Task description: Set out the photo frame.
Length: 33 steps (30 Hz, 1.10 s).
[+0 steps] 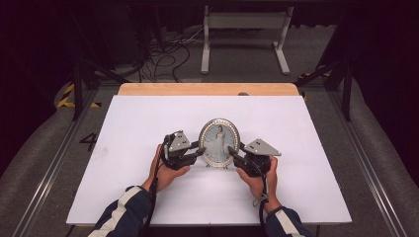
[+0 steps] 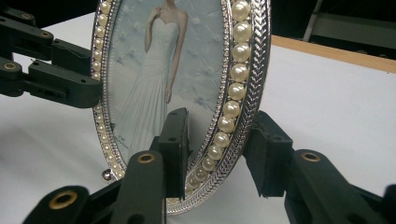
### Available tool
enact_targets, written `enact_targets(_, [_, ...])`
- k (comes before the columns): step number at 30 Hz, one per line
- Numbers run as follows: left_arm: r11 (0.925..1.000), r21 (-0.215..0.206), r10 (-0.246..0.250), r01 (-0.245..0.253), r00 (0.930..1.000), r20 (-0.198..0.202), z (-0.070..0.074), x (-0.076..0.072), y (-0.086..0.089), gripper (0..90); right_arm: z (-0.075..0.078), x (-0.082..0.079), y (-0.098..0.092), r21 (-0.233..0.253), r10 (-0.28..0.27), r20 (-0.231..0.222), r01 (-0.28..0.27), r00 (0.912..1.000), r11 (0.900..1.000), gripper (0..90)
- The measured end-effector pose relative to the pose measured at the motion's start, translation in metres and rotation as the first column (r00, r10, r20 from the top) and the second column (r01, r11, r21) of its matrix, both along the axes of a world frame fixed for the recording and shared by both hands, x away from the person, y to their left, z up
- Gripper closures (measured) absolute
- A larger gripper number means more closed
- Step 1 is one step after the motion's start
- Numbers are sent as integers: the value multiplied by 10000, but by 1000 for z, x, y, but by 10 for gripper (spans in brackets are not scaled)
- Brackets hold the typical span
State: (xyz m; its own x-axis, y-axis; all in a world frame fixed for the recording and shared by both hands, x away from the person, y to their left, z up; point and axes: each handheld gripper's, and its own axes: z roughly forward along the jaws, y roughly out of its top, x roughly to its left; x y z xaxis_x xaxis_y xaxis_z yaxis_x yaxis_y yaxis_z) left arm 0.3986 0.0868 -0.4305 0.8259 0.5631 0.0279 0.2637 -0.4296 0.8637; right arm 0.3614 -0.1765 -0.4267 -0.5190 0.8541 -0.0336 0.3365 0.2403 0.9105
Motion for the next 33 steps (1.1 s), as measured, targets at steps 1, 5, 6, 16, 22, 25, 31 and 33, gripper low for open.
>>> enact_targets(1, [10000, 27, 8, -8, 10000, 9, 0, 0, 0, 681, 0, 0, 0, 29, 20, -29, -19, 10000, 10000, 618])
enact_targets(5, [9999, 106, 34, -34, 10000, 49, 0, -2, 0, 679, 0, 2, 1, -16, 72, -53, -72, 10000, 10000, 594])
enact_targets(6, [9999, 106, 34, -34, 10000, 49, 0, -2, 0, 679, -1, 2, 2, -65, 92, -44, -93, 9999, 9999, 588])
enact_targets(16, [9996, 285, -32, 27, 9999, 162, 1, -4, 1, 676, 0, 4, 3, -233, 238, -48, -239, 9997, 9994, 565])
enact_targets(22, [9991, 421, -100, 88, 9995, 290, 2, -8, 1, 676, -1, 6, 1, -136, 380, -98, -382, 9992, 9992, 562])
enact_targets(25, [9989, 459, -100, 84, 9994, 333, 2, -8, 1, 673, -1, 6, 2, -136, 428, -104, -429, 9990, 9990, 559])
enact_targets(31, [9985, 542, -132, 113, 9992, 365, 1, -8, 2, 672, -2, 7, 4, -331, 483, -251, -491, 9985, 9982, 518])
enact_targets(33, [9974, 699, -180, 143, 9984, 527, 2, -9, 2, 669, -2, 7, 5, -537, 456, -218, -467, 9987, 9975, 508])
